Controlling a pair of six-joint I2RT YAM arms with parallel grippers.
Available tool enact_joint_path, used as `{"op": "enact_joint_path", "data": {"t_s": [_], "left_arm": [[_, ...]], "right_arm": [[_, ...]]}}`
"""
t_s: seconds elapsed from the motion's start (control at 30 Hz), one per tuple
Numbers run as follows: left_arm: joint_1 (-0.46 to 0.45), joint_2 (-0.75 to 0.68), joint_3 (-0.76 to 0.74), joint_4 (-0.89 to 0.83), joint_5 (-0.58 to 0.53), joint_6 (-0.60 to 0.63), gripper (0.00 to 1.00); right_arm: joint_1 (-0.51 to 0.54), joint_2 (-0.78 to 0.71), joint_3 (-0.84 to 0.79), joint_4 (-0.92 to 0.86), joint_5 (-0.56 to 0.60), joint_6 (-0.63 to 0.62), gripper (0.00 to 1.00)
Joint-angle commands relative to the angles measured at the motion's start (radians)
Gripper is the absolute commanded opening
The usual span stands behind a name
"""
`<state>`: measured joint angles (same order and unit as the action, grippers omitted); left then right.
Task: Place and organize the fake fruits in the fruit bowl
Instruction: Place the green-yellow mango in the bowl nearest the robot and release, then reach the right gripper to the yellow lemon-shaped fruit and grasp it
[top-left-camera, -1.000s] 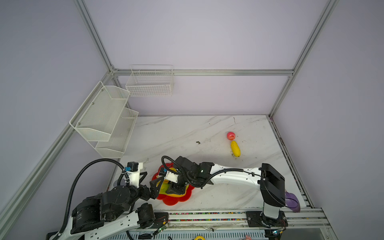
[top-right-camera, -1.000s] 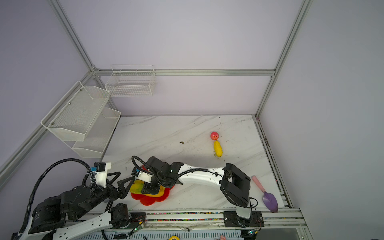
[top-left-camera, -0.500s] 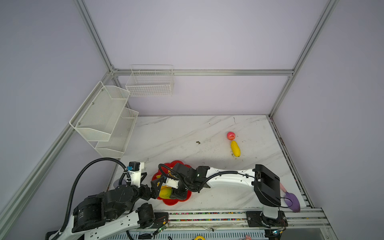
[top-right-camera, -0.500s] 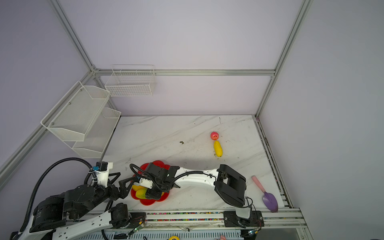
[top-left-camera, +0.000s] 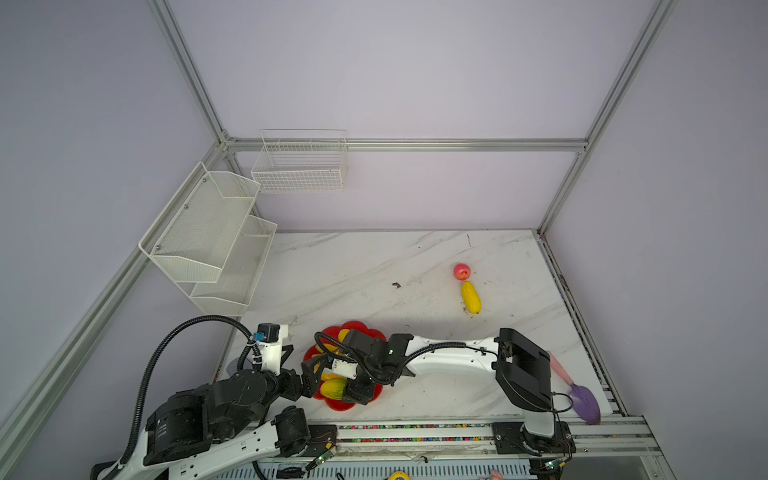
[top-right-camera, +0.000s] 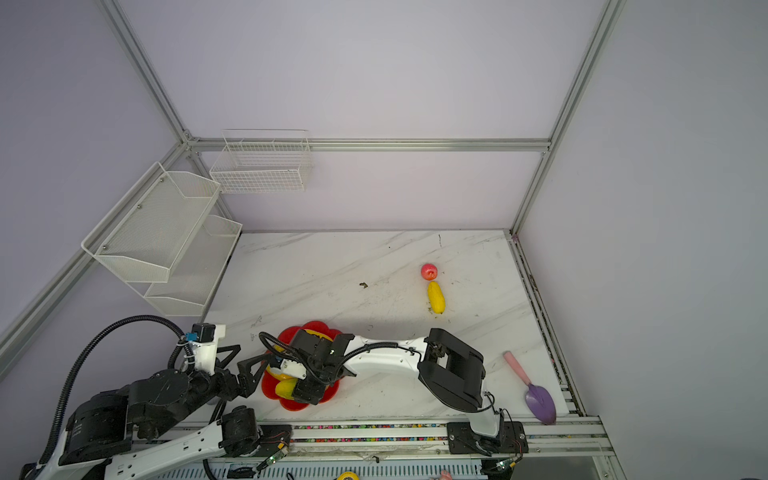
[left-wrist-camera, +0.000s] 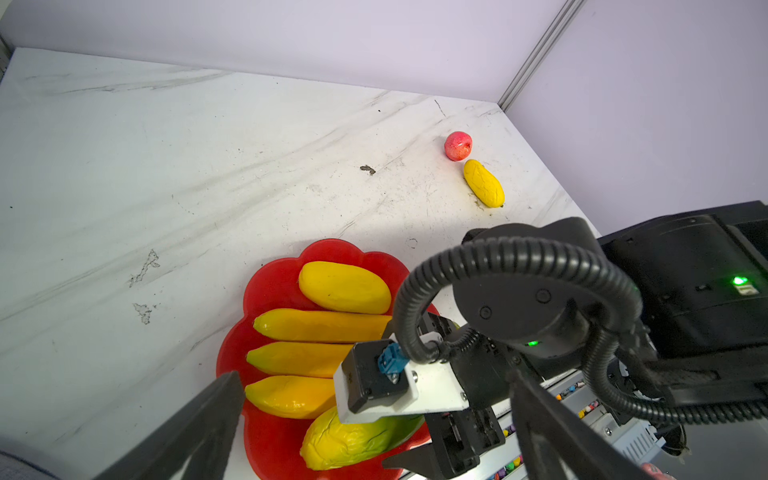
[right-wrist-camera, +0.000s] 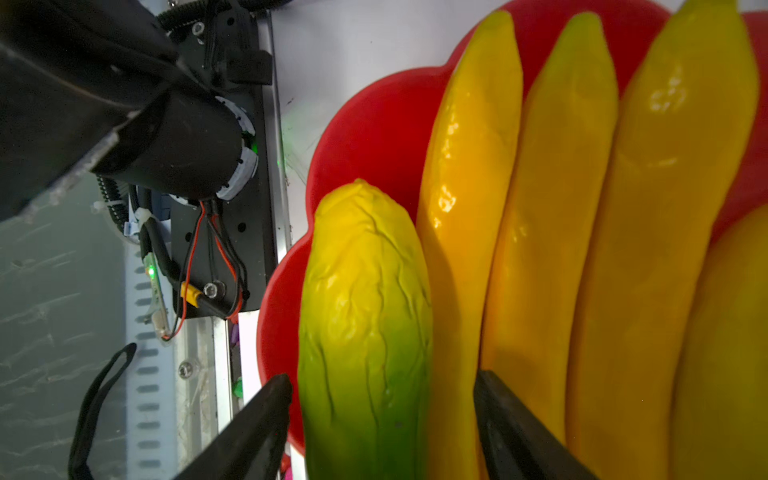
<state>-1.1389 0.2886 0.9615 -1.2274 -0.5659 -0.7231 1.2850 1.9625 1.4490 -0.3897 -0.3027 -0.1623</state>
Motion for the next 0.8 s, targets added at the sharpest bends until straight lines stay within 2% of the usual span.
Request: {"op": "enact_joint_path", "data": {"t_s": [0.0, 0.17, 0.33, 0.47, 0.57, 0.67, 0.77], "left_arm": [[0.006, -0.003, 0.077, 0.013, -0.02, -0.009, 1.0], [0.005, -0.009, 0.078, 0.053, -0.008, 0.02, 1.0], [0.006, -0.017, 0.078, 0.075, -0.02, 0.045, 1.0], [0.006, 0.006, 0.049, 0.1, -0.037, 0.054, 1.0], [0.006, 0.069, -0.02, 0.212, 0.007, 0.095, 1.0], [0.006, 0.171, -0.078, 0.381, 0.093, 0.166, 1.0], [0.008, 0.272, -0.101, 0.544, 0.189, 0.242, 1.0]], "right_arm": [[0.002, -0.076, 0.031, -0.001, 0.002, -0.012, 0.76], [-0.034, -0.164, 0.025, 0.0, 0.061, 0.022, 0.82], [-0.161, -0.247, -0.042, 0.023, 0.136, 0.129, 0.83], [-0.335, -0.318, -0.154, 0.081, 0.259, 0.3, 0.84], [-0.514, -0.367, -0.252, 0.11, 0.342, 0.413, 0.85], [-0.655, -0.409, -0.327, 0.136, 0.426, 0.443, 0.86], [-0.768, -0.427, -0.367, 0.147, 0.464, 0.445, 0.87]]}}
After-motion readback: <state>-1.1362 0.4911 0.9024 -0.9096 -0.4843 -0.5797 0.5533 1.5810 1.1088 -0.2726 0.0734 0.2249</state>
